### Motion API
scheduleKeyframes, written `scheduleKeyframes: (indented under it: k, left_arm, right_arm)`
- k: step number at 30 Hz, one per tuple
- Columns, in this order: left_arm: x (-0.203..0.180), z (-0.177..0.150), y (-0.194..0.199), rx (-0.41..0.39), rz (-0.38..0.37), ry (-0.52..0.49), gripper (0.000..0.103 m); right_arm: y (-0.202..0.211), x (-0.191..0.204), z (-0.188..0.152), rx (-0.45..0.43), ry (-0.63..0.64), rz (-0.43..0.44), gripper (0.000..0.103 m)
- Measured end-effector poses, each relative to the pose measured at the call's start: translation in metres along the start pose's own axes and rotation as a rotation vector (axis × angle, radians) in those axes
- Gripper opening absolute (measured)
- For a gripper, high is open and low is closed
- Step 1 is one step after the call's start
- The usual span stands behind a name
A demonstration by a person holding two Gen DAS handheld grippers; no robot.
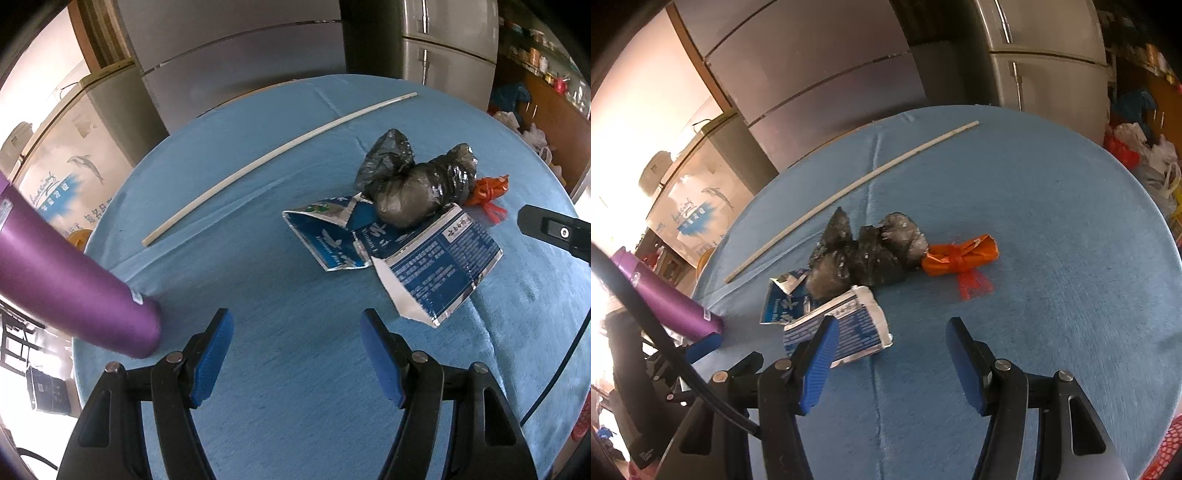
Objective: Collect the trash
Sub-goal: 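Grasp the flattened blue medicine box with the left gripper while the right grasps the orange bag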
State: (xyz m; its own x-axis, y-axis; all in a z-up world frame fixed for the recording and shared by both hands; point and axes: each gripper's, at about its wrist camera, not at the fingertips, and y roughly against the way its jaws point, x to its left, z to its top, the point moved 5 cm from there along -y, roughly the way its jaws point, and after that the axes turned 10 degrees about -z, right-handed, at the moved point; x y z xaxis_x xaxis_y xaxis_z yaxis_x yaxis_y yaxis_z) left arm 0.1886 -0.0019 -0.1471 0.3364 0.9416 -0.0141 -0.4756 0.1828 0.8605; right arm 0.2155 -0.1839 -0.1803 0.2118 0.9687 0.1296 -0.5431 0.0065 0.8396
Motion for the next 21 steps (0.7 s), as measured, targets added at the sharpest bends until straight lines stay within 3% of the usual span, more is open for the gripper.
scheduleKeyframes:
  k: [9,21]
  left_arm:
    - [-0.015,0.005,-0.006,0.013,-0.037,-0.019,0.072]
    - [-0.033,0.008,0.005,-0.017,-0.199,-0.034,0.071]
  right_arm:
    - [-0.014,-0.02,0.007,0.009,-0.042,-0.009,0.064]
    - [-0.03,-0.039,0.021,0.011,-0.083,0.047,0.064]
